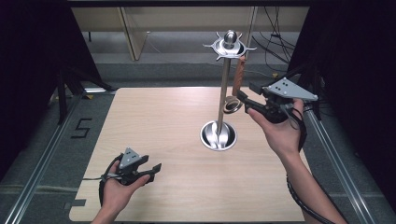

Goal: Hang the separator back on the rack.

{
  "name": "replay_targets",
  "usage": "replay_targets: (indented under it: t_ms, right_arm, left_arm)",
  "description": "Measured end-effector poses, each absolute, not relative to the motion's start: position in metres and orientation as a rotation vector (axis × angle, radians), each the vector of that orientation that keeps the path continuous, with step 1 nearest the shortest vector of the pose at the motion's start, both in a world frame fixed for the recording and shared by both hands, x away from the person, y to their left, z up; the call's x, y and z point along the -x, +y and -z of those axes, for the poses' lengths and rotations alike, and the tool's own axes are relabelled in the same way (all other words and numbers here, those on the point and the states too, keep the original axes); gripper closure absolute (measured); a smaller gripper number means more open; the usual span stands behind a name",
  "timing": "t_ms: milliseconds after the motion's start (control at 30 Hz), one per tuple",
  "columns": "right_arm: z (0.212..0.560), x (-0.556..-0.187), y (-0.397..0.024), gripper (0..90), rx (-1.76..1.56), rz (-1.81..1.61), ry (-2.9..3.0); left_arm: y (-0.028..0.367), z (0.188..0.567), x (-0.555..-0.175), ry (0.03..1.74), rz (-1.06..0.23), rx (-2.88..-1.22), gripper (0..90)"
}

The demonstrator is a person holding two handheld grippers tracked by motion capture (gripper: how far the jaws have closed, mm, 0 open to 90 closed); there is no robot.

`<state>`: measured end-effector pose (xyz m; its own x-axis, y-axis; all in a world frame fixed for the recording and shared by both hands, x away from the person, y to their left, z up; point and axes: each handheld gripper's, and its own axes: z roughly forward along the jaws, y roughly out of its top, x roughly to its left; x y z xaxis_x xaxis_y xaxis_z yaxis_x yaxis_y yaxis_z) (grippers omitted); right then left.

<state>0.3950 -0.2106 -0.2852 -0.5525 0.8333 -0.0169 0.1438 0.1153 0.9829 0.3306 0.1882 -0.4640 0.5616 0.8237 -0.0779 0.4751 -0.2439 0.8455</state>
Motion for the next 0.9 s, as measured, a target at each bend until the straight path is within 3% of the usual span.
replay_targets:
  t_ms: [900]
  right_arm:
    - [0.351,-0.353,-0.277,48.4,-1.004,-1.398,1.906]
  left_arm:
    - [0.188,0.465,-0.331,1.067,-0.494,-1.901,38.6]
